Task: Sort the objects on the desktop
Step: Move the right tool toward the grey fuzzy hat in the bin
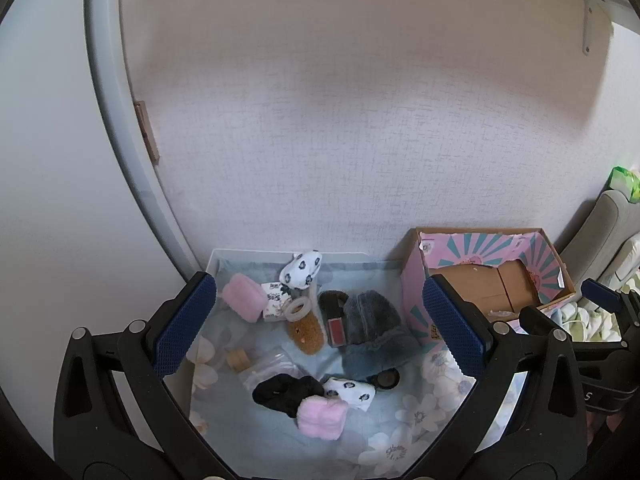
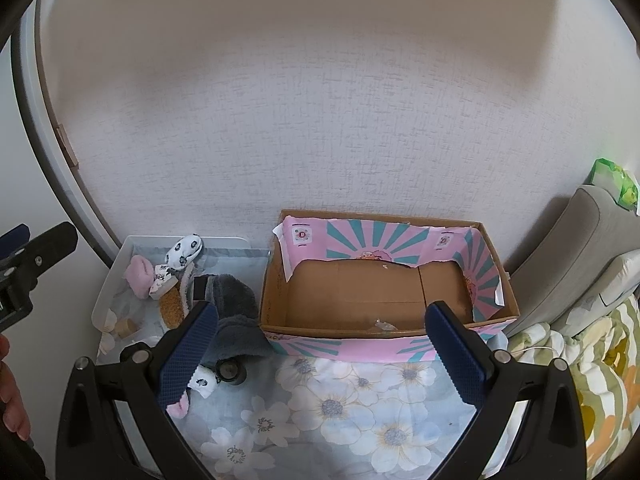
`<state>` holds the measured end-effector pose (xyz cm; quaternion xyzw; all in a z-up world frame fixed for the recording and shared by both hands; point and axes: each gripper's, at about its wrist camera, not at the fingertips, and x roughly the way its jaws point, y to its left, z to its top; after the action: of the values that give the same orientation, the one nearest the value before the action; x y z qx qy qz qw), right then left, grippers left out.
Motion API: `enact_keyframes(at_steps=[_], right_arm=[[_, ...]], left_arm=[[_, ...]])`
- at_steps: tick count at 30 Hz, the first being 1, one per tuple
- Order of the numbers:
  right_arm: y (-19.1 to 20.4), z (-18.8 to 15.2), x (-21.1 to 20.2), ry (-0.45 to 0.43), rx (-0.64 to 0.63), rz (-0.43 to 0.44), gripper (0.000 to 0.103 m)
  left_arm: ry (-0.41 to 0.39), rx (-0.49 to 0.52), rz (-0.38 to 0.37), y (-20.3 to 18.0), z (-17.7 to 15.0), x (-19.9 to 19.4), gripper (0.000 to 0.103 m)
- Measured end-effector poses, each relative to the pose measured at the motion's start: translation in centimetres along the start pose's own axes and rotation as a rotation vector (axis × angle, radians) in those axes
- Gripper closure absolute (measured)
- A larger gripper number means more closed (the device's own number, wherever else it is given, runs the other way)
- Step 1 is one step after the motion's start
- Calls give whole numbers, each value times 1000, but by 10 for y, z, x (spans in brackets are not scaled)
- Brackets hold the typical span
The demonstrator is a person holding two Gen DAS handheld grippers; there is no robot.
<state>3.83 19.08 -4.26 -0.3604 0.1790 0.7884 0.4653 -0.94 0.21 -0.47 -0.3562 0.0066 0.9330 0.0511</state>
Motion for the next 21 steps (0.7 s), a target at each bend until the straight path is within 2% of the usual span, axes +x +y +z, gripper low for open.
enact_keyframes(at_steps=[1, 21], right_arm=[[0, 0, 0, -1, 0, 0, 0], [2, 0, -3, -7, 14, -25, 0]], left_arm=[[1, 22, -34, 0, -1, 0, 0], [11, 27, -57, 3, 1, 0, 0]])
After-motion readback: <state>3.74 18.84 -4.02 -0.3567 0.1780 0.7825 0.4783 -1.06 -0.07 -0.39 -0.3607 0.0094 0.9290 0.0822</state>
